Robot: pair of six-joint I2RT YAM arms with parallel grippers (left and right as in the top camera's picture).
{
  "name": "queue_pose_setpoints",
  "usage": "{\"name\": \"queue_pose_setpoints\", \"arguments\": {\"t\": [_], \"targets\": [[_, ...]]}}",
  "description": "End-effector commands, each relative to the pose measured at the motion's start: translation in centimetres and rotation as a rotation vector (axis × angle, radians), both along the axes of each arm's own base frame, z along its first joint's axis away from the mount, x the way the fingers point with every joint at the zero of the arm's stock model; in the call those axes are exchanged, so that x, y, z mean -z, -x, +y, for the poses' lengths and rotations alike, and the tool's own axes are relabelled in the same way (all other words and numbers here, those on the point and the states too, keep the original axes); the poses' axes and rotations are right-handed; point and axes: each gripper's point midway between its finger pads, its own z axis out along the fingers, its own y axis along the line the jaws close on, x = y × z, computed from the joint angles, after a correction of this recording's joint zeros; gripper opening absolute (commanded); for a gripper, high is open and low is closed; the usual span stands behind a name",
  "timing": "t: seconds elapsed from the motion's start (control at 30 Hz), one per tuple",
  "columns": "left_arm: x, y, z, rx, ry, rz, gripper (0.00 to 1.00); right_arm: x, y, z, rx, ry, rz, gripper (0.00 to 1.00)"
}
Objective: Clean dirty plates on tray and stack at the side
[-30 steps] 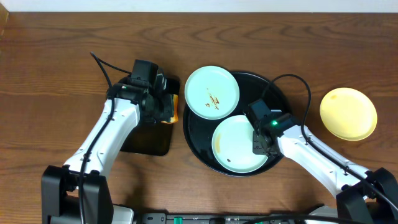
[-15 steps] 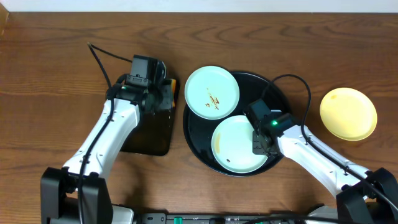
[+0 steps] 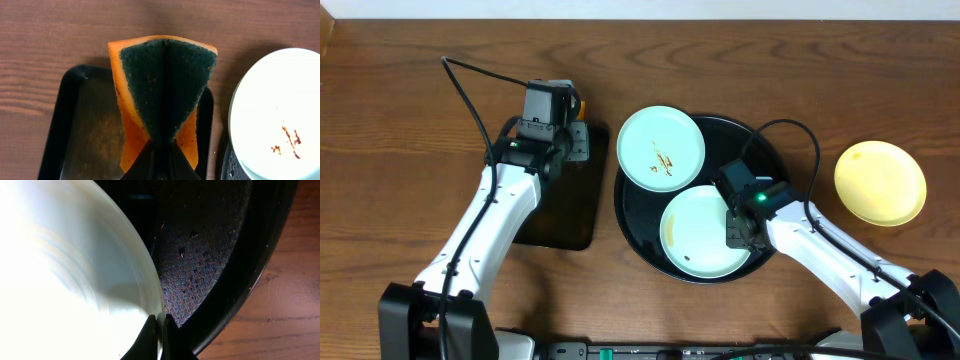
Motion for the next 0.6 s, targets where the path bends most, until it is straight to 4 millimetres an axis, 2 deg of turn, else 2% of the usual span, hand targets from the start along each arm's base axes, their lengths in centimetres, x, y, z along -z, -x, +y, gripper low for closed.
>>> {"name": "queue_pose_setpoints", "arguments": {"t": [0.0,0.13,0.3,0.43,0.57], "targets": [[-2.4,-0.5,0.3,-0.009,-0.012,-0.073,0.08,-0.2,-0.3,0.2,0.01,-0.001,-0.008,0.01],[-3.2,-0.5,0.5,-0.014,-0.013,-0.093,0.07,-0.2,-0.3,0.3,0.01,-0.001,-0.009,0.01],[-3.0,-0.1,0.5,-0.014,-0.015,-0.077,0.08,-0.2,-0.3,0.3,0.01,-0.002,-0.009,0.01],[-1.8,1.2,0.6,-0.014,-0.011,-0.003,0.08,-0.2,-0.3,0.3,0.01,-0.006,-0.008,0.01],[0.6,3.4,0.9,-0.055,-0.002,0.132,0.08,-0.2,-0.3,0.4,0.01,-0.008,-0.006,0.01]]}}
